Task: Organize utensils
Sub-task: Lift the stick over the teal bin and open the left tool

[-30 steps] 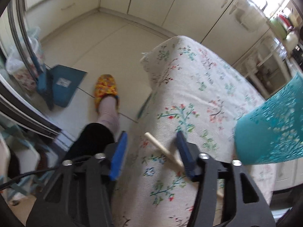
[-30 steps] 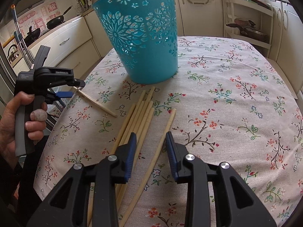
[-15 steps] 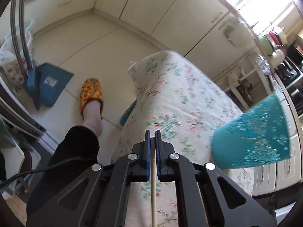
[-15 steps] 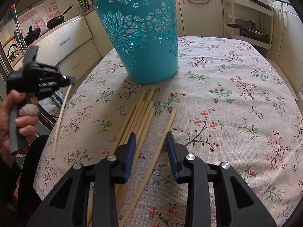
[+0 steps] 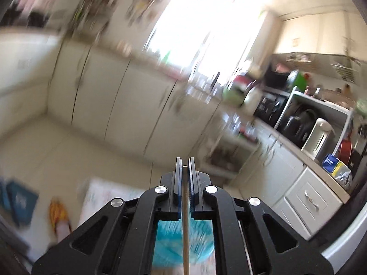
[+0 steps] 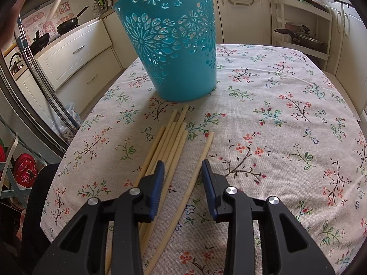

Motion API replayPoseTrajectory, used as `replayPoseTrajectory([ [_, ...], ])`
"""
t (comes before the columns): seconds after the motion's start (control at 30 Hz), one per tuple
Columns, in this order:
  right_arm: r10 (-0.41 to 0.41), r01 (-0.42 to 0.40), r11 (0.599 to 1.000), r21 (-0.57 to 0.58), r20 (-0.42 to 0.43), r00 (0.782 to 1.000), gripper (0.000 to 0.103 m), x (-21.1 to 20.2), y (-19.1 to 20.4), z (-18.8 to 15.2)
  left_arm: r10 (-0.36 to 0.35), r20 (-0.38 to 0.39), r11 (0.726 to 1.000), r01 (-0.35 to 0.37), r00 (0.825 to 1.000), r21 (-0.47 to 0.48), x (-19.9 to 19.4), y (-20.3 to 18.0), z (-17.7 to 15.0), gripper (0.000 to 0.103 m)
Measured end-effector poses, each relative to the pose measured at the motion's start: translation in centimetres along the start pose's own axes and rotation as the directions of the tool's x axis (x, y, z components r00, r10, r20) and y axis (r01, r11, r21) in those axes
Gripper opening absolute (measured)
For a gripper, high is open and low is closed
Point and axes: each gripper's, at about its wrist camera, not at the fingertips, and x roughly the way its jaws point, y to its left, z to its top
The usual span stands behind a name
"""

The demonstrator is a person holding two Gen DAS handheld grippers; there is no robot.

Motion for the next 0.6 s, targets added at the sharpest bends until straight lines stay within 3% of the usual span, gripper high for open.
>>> replayPoseTrajectory([
  [0.07,0.0,0.0,1.0,0.0,0.0,1.0,0.034,0.0,0.0,0.0,0.004,0.103,0.998,-0.01,0.995,0.056,-0.3,-2.5,1.2,0.005],
  [0.17,-0.001,0.001,1.0,-0.002,0.0,1.0,0.035,0.0,0.0,0.0,0.051,0.238,0.992,-0.076,0.97,0.097,0.2,-4.8,1.6,0.005],
  [0.27,0.0,0.0,1.0,-0.006,-0.001,1.0,0.036,0.1,0.2,0.0,0.115,0.292,0.977,-0.162,0.949,0.142,2.1,-5.9,0.9,0.005],
  [0.33,0.0,0.0,1.0,-0.01,-0.002,1.0,0.037,0.2,0.3,0.0,0.141,0.282,0.965,-0.195,0.949,0.176,3.8,-6.5,-0.2,0.005],
  [0.47,0.001,-0.001,1.0,-0.016,-0.004,1.0,0.038,0.3,0.3,0.1,0.183,0.192,0.947,-0.226,0.964,0.228,6.3,-5.9,-3.5,0.005],
  [0.6,0.003,-0.003,1.0,-0.016,-0.005,1.0,0.038,0.2,0.2,0.1,0.197,0.118,0.948,-0.22,0.973,0.231,5.5,-4.0,-5.8,0.006],
])
